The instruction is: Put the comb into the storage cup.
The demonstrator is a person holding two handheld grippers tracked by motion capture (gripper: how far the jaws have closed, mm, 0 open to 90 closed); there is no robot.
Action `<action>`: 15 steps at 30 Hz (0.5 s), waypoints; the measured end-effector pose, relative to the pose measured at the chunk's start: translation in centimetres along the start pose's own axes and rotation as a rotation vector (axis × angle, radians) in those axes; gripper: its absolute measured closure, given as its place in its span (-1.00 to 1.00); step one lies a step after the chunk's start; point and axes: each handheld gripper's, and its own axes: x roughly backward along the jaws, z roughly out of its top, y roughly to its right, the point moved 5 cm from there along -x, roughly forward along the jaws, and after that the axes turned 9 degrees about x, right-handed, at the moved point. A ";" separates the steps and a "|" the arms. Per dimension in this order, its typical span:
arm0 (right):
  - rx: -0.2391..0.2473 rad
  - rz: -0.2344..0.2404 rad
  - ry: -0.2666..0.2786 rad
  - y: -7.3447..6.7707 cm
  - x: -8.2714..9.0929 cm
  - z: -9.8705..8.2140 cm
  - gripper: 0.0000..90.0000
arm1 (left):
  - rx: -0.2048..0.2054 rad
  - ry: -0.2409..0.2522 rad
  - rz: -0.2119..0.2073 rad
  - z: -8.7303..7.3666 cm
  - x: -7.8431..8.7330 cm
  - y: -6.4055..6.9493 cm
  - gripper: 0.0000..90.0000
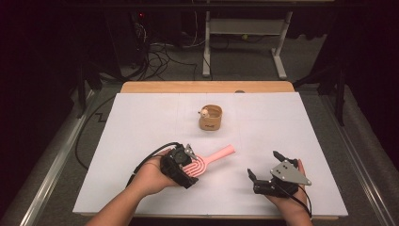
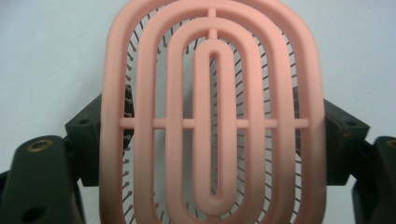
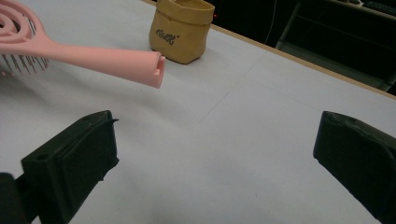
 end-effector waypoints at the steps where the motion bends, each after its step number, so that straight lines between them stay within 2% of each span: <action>1: -0.002 0.003 -0.002 -0.1 -0.2 0.2 -0.99 | 0.003 0.003 0.004 0.0 0.0 -0.1 -0.56; 5: 0.017 -0.001 -0.023 -0.2 -1.2 0.9 -0.99 | 0.016 0.013 0.001 0.1 0.1 -0.3 -0.56; 10: 0.002 -0.020 -0.045 0.3 -2.6 1.3 -0.98 | 0.018 0.013 0.004 0.1 0.1 -0.6 -0.56; 15: 0.032 -0.028 -0.054 0.1 -3.9 1.9 -0.98 | 0.024 0.019 0.005 0.2 0.1 -0.7 -0.56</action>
